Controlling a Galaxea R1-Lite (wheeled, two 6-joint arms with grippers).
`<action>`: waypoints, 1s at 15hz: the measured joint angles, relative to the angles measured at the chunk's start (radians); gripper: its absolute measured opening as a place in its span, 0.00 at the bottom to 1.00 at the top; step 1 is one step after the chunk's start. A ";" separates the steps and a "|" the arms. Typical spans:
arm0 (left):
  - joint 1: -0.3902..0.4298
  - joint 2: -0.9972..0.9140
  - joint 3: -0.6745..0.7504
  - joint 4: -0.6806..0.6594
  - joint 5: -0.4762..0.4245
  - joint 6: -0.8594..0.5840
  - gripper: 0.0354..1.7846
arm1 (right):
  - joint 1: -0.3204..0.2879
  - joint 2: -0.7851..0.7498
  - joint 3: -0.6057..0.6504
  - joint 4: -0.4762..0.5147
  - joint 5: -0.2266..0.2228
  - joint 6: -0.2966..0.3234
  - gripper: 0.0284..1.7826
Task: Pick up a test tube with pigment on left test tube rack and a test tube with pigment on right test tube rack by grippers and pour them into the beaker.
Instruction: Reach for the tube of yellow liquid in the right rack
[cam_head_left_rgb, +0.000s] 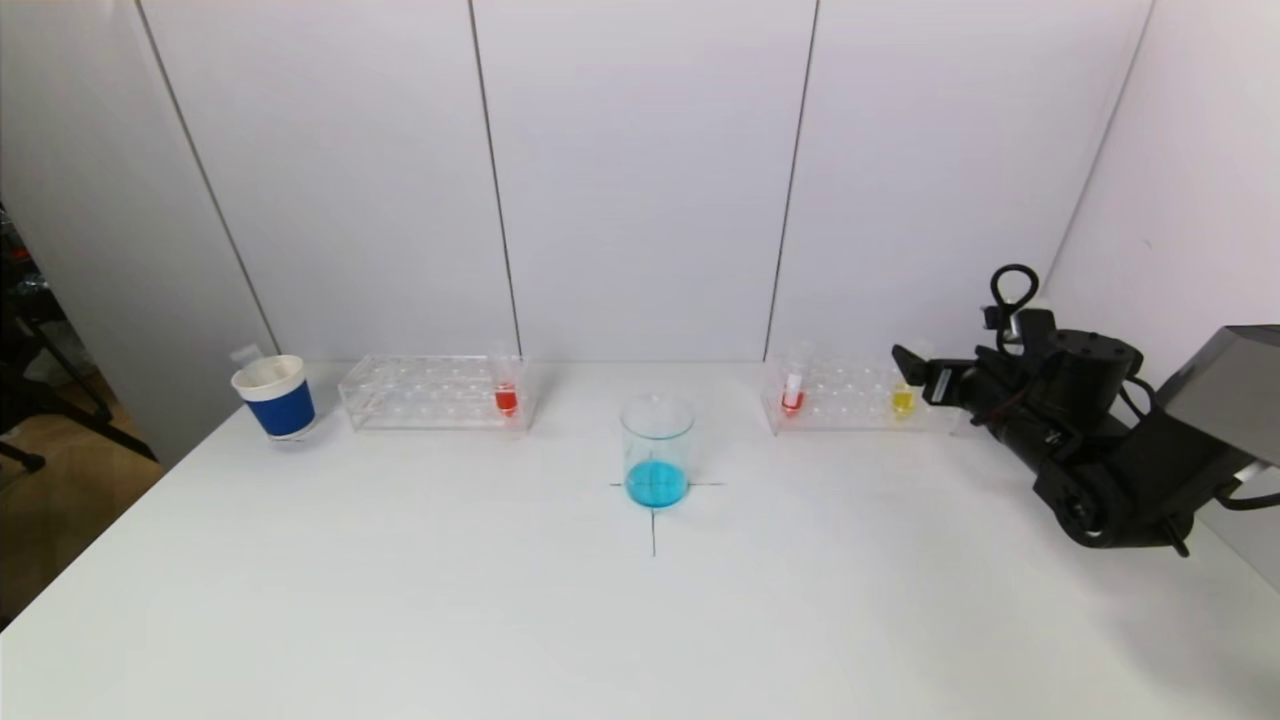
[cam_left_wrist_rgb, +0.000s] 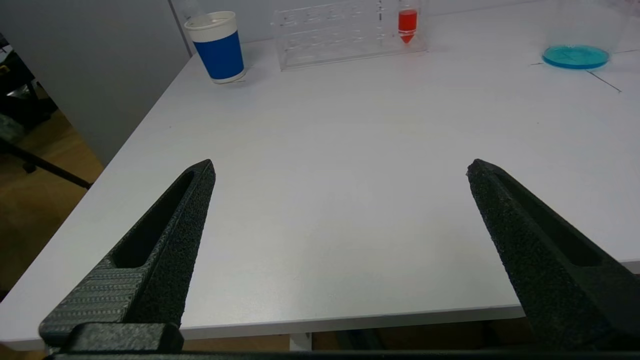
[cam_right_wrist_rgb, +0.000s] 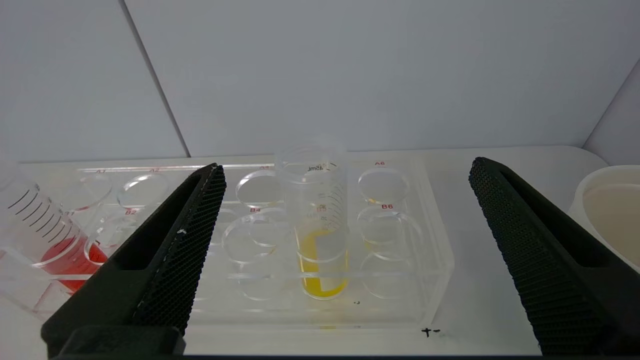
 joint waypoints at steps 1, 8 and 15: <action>0.000 0.000 0.000 0.000 0.000 0.000 0.99 | 0.000 0.005 -0.011 0.006 0.000 0.000 0.99; 0.000 0.000 0.000 0.000 0.000 0.000 0.99 | 0.000 0.061 -0.094 0.030 -0.009 -0.001 0.99; 0.000 0.000 0.000 0.000 0.000 0.000 0.99 | 0.014 0.094 -0.123 0.034 -0.016 -0.001 0.99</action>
